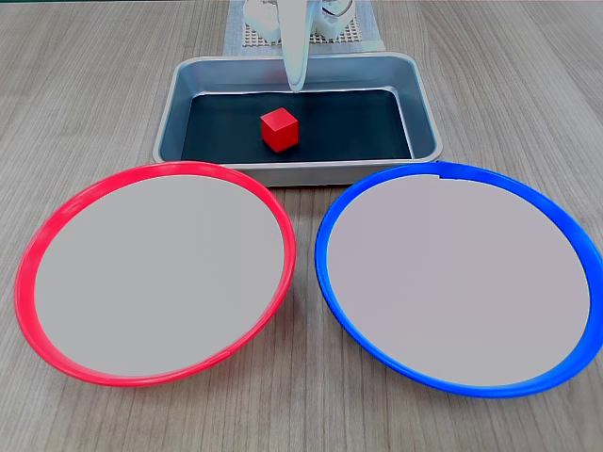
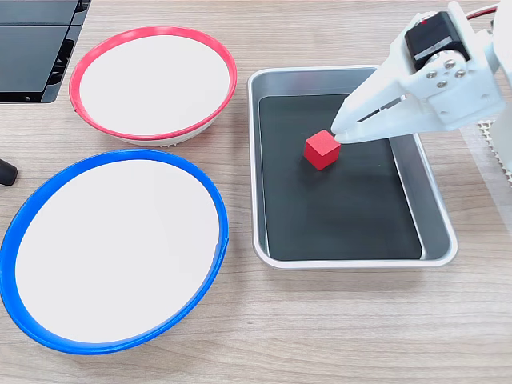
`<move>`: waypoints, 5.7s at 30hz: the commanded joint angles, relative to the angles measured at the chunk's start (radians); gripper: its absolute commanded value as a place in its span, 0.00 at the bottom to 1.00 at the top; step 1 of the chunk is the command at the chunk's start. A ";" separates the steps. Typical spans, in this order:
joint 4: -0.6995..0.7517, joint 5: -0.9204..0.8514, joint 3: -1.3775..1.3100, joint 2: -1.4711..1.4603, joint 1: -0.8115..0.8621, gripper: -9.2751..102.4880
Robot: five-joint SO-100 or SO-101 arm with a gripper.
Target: Move a red block from tray to red dish
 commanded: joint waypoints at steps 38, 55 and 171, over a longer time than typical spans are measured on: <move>0.002 -0.006 0.000 0.023 -0.002 0.08; 0.170 -0.925 -0.554 -0.534 0.256 0.08; 0.051 0.127 -0.164 -0.127 0.014 0.08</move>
